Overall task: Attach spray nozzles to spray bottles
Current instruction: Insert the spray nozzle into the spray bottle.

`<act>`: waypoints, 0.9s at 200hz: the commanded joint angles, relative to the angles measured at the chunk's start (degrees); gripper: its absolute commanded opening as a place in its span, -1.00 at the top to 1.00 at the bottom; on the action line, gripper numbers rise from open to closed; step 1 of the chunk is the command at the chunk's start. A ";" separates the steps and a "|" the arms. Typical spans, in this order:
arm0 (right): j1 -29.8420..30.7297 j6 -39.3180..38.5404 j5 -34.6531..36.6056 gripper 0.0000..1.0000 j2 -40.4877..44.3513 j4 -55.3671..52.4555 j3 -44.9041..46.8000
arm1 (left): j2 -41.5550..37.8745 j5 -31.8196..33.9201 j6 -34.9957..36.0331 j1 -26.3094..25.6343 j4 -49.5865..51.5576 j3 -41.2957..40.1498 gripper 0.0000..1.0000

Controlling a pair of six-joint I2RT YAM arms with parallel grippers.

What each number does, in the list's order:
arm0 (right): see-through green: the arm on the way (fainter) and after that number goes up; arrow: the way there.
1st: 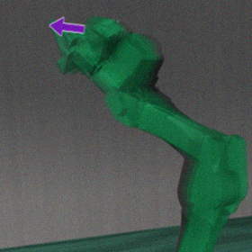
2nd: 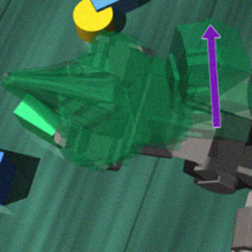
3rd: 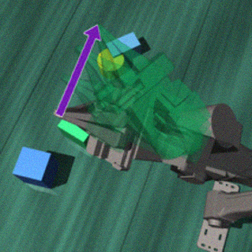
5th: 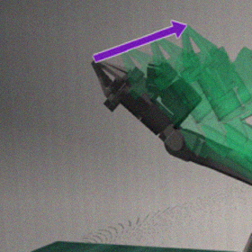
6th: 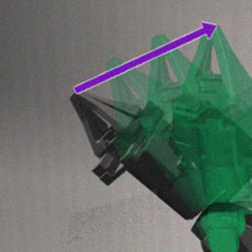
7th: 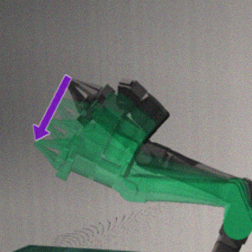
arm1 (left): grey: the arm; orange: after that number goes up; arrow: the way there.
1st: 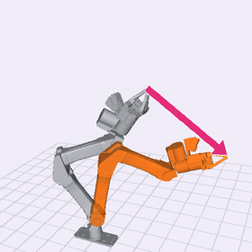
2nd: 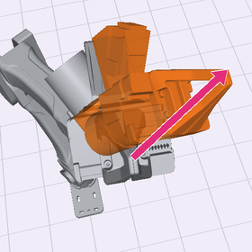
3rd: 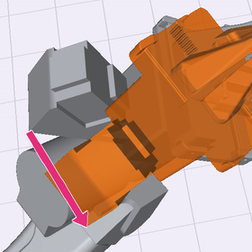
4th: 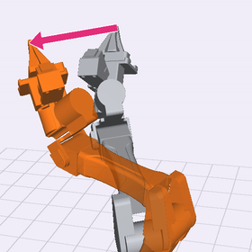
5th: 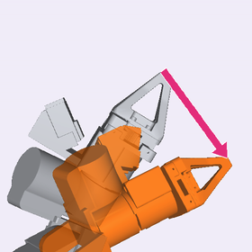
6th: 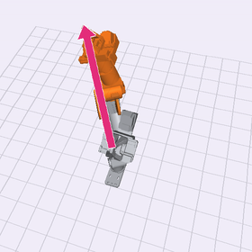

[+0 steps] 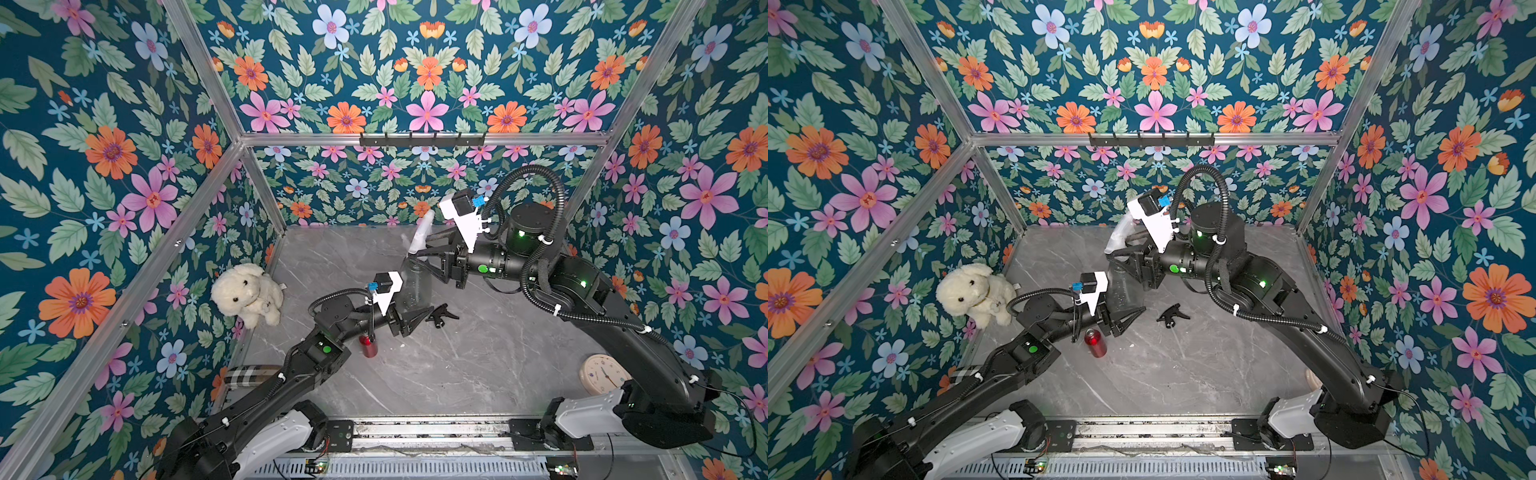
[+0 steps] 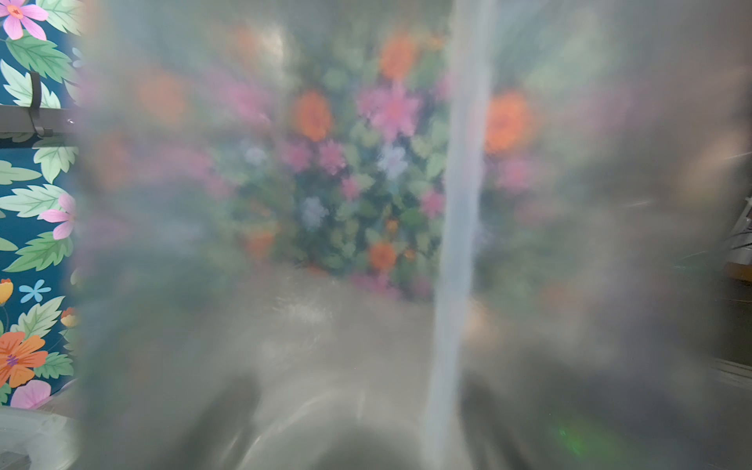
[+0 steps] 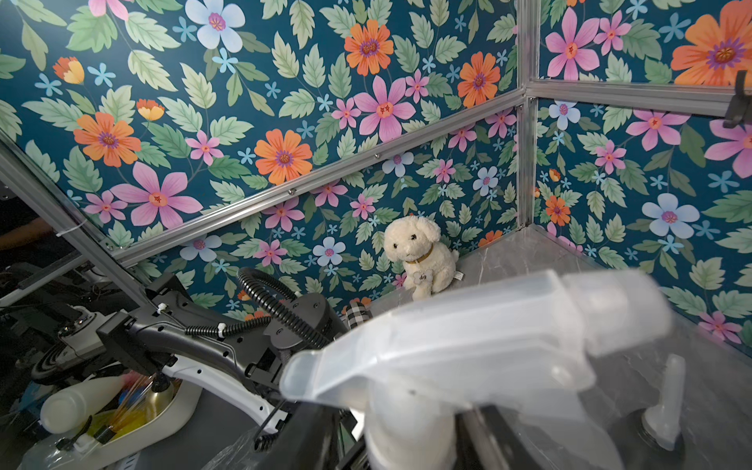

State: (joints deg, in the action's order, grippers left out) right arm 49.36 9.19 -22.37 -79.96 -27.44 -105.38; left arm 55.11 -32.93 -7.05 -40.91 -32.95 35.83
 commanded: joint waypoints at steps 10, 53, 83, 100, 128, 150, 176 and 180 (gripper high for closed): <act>0.82 -2.07 1.92 0.12 -1.86 -5.32 -2.94 | -0.25 -0.40 1.07 -0.05 -0.81 0.45 1.00; 1.03 -2.14 3.91 0.13 -0.66 -4.40 -1.59 | -0.72 -0.30 1.16 -0.05 -0.71 0.20 1.00; 1.14 -2.03 4.14 0.13 0.04 -4.05 -0.33 | -1.19 -0.10 1.42 -0.04 -0.54 0.02 1.00; 1.32 -2.16 4.73 0.12 0.16 -4.02 0.19 | -1.33 0.07 1.51 -0.05 -0.54 -0.06 1.00; 1.35 -2.36 5.86 -0.01 0.84 -4.02 0.77 | -1.63 0.32 1.78 -0.05 -0.45 -0.25 1.00; 1.36 -2.07 6.79 -0.08 1.54 -3.28 1.14 | -1.54 0.47 1.95 -0.05 -0.45 -0.33 1.00; 1.43 -1.39 7.09 -0.08 1.91 -2.49 2.10 | -1.24 1.02 2.21 -0.04 -0.54 -0.50 1.00; 1.39 -1.39 7.15 -0.08 1.87 -2.38 2.22 | -1.25 1.02 2.21 0.00 -0.52 -0.51 1.00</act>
State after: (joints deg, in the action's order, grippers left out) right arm 50.61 7.57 -16.10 -78.43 -30.65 -103.81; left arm 53.82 -32.51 -5.63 -40.93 -30.72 35.42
